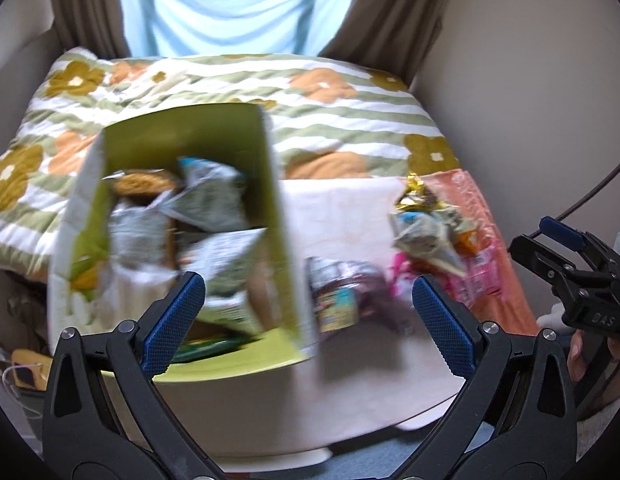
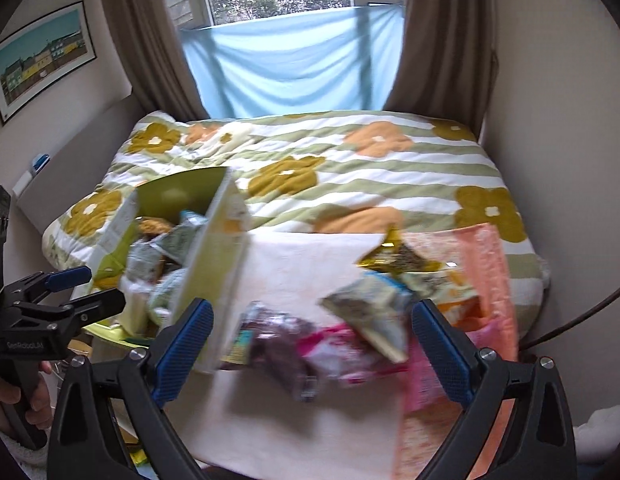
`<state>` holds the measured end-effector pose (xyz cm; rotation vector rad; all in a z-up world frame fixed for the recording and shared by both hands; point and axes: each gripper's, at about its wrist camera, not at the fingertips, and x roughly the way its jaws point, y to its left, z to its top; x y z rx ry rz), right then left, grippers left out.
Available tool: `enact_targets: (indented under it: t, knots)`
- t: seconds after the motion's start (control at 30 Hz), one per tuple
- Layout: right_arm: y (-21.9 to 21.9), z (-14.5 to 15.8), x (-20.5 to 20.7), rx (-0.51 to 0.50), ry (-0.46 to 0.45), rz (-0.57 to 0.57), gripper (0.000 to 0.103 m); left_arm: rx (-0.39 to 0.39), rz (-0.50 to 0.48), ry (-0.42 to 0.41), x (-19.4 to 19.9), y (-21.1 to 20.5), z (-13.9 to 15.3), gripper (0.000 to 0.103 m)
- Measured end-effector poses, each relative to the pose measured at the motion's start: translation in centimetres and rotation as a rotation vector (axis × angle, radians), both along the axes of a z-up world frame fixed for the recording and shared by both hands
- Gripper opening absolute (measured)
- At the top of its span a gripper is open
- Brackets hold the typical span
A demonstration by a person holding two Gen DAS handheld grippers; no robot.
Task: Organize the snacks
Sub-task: 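Move both grippers back to the snack pile on the table, then grasp a blue-white chip bag with the left gripper while the right grasps a chiffon cake packet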
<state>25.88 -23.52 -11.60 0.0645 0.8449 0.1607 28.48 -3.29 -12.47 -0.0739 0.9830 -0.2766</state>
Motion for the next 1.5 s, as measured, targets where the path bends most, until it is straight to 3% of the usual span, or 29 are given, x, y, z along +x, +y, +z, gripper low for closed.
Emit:
enact_targets:
  t: [0.3,0.53,0.87,1.1,1.33,1.5]
  knots:
    - [-10.9,-1.9,3.3,-0.007,0.058,0.016,0.099,0.03,-0.061,0.045,3.1,-12.5,-1.7,0.103]
    - [-14.3,-6.3,6.9,-0.005,0.164,0.073,0.099,0.102,-0.127,0.139,5.6,-18.9,-5.9,0.103]
    - [-15.1,-12.4,11.1,-0.058,0.303,0.138,0.099,0.186,-0.226,0.234,8.9,-21.7,-11.3,0.103]
    - [-15.0,-15.0,14.4,-0.046,0.401,0.223,0.099,0.195,-0.277,0.29,11.0,-23.0,-14.2,0.103]
    - [-14.9,-17.7,16.0,0.056,0.524,0.299,0.099,0.2,-0.302,0.337,12.2,-23.3,-16.5,0.103]
    - [-14.9,-17.9,16.0,0.08,0.533,0.298,0.099,0.184,-0.303,0.36,12.7,-22.8,-17.4,0.103]
